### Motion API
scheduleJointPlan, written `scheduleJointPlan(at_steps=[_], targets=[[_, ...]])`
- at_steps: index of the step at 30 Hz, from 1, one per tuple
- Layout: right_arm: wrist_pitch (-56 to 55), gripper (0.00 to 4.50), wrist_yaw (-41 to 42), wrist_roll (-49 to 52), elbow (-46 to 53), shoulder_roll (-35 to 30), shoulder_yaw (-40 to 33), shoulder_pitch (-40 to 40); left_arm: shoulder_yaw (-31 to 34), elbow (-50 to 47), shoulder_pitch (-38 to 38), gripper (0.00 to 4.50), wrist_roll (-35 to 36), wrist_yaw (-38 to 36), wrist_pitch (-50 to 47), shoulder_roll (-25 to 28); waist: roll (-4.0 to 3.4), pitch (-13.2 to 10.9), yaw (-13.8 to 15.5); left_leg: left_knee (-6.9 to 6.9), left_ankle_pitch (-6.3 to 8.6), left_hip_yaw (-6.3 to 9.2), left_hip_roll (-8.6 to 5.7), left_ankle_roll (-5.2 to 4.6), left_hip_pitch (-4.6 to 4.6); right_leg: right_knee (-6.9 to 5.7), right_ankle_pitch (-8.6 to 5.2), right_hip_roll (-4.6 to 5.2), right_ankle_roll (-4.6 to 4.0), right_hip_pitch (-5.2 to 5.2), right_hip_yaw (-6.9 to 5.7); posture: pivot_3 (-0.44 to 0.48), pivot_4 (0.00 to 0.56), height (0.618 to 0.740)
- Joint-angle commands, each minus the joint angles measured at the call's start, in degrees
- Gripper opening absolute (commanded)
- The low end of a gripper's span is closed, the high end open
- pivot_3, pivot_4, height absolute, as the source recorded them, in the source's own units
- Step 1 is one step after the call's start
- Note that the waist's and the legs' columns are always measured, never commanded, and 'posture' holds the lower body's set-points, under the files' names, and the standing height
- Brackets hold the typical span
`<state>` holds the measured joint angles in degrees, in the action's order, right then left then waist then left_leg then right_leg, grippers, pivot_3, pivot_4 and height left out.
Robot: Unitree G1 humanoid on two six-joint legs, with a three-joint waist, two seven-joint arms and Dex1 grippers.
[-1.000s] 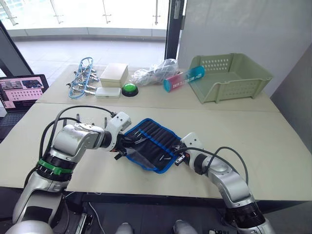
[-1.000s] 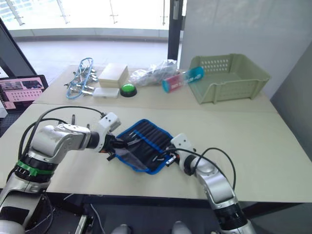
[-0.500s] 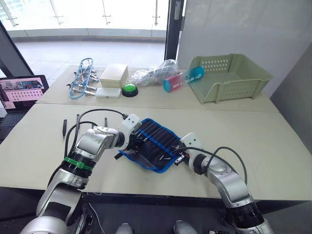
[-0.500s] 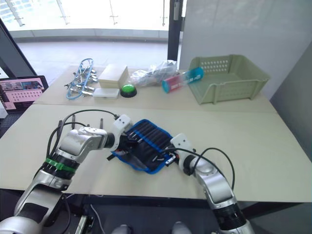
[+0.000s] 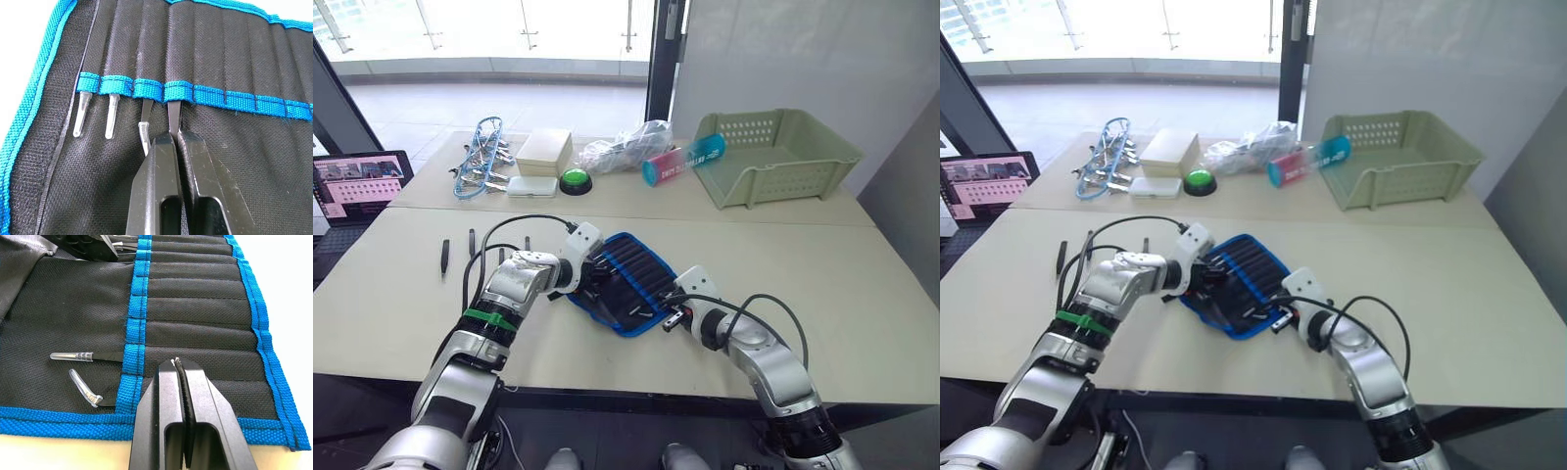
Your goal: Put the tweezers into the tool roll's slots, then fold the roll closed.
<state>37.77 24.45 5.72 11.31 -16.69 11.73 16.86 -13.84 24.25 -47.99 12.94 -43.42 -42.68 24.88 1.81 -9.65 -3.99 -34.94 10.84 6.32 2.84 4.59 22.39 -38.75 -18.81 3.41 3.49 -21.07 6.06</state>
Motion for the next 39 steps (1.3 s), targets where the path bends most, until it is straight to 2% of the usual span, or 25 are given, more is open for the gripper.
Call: scheduleJointPlan(at_steps=[1, 9, 11, 14, 17, 22, 25, 28, 30, 32, 39], targets=[[3.55, 0.0, -0.21, -0.71, -3.02, -0.06, 1.81, -2.32, 3.23, -5.25, 0.29, 1.25, 1.46, -2.58, -1.23, 2.73, 0.0, 0.0, -0.15, 0.04, 0.0, 0.0, 0.0, 0.0, 0.01, 0.0, 0.0, 0.0, 0.0, -0.03, 0.0, 0.0, 0.15, 0.74], [3.34, 0.0, -0.04, -0.7, -3.2, -0.08, 1.68, -2.15, 11.15, -17.07, 2.89, 3.99, 7.66, -6.63, -9.64, 11.05, 0.0, -0.01, -0.2, 0.12, 0.0, 0.0, 0.02, 0.0, 0.01, 0.06, 0.0, 0.0, 0.0, -0.06, 0.0, 0.0, 0.15, 0.74], [3.1, 0.0, 0.1, -0.74, -3.39, -0.19, 1.68, -2.06, 16.06, -19.94, 5.19, 4.44, 10.78, -7.68, -11.16, 13.75, 0.0, -0.01, -0.28, 0.13, 0.0, 0.0, 0.02, 0.0, 0.01, 0.08, 0.0, 0.0, 0.0, -0.05, 0.0, 0.0, 0.15, 0.74], [2.46, 0.0, 0.5, -0.81, -3.53, -0.57, 1.63, -2.18, 25.39, -22.93, 13.08, 4.44, 12.03, -6.8, -5.77, 17.23, -0.01, -0.01, -0.69, 0.19, 0.0, 0.0, 0.05, 0.0, -0.02, 0.1, 0.0, -0.01, 0.0, -0.07, 0.0, 0.0, 0.15, 0.74], [1.83, 0.0, 1.05, -0.74, -3.72, -1.13, 1.42, -2.49, 33.24, -24.66, 21.65, 4.44, 10.33, -2.49, 2.91, 17.33, 0.0, -0.01, -0.3, 0.23, 0.01, -0.01, 0.08, 0.0, -0.05, 0.17, 0.0, 0.01, -0.01, -0.05, -0.01, 0.0, 0.15, 0.74], [1.36, 0.0, 2.41, -0.46, -3.57, -2.75, 0.69, -2.95, 48.66, -29.81, 35.82, 4.44, 12.25, 6.04, 2.76, 14.94, 0.14, -0.02, 0.14, 0.22, 0.03, -0.01, 0.09, 0.01, 0.0, 0.33, 0.0, 0.03, -0.02, 0.0, -0.02, 0.0, 0.15, 0.74], [1.41, 0.0, 2.91, -0.38, -3.22, -3.09, 0.72, -3.1, 55.07, -30.65, 42.09, 4.44, 12.86, 9.76, 3.96, 12.54, 0.16, -0.01, 0.35, 0.23, 0.05, -0.01, 0.09, 0.03, 0.0, 0.37, 0.0, 0.05, -0.02, 0.0, -0.02, 0.0, 0.15, 0.74], [1.53, 0.0, 3.47, -0.48, -2.95, -3.34, 0.94, -3.29, 58.67, -32.92, 47.86, 4.44, 13.12, 12.11, 5.13, 10.27, 0.22, 0.03, 0.55, 0.24, 0.06, -0.01, 0.09, 0.05, 0.01, 0.48, 0.0, 0.06, -0.02, 0.04, -0.04, 0.0, 0.15, 0.74], [1.85, 0.0, 4.11, -0.38, -2.65, -3.77, 1.03, -3.09, 61.73, -36.78, 51.34, 4.44, 15.35, 14.52, 2.15, 8.0, 0.34, 0.09, 0.67, 0.26, 0.09, -0.01, 0.1, 0.07, 0.01, 0.59, 0.0, 0.07, -0.03, 0.06, -0.05, 0.0, 0.15, 0.74], [1.92, 0.0, 4.61, -0.26, -2.57, -4.2, 0.97, -2.84, 61.81, -38.78, 53.89, 4.44, 15.31, 15.71, 1.4, 7.61, 0.42, 0.13, 0.99, 0.28, 0.12, 0.0, 0.11, 0.08, 0.02, 0.63, 0.01, 0.07, -0.03, 0.07, -0.06, 0.0, 0.15, 0.74], [1.44, 0.0, 5.29, -0.33, -2.62, -4.54, 1.21, -2.64, 56.03, -33.39, 49.88, 4.44, 12.48, 19.54, 3.15, 8.9, 0.55, 0.21, 1.4, 0.28, 0.14, -0.01, 0.11, 0.1, 0.0, 0.69, 0.01, 0.06, -0.04, 0.09, -0.08, 0.0, 0.15, 0.74]])
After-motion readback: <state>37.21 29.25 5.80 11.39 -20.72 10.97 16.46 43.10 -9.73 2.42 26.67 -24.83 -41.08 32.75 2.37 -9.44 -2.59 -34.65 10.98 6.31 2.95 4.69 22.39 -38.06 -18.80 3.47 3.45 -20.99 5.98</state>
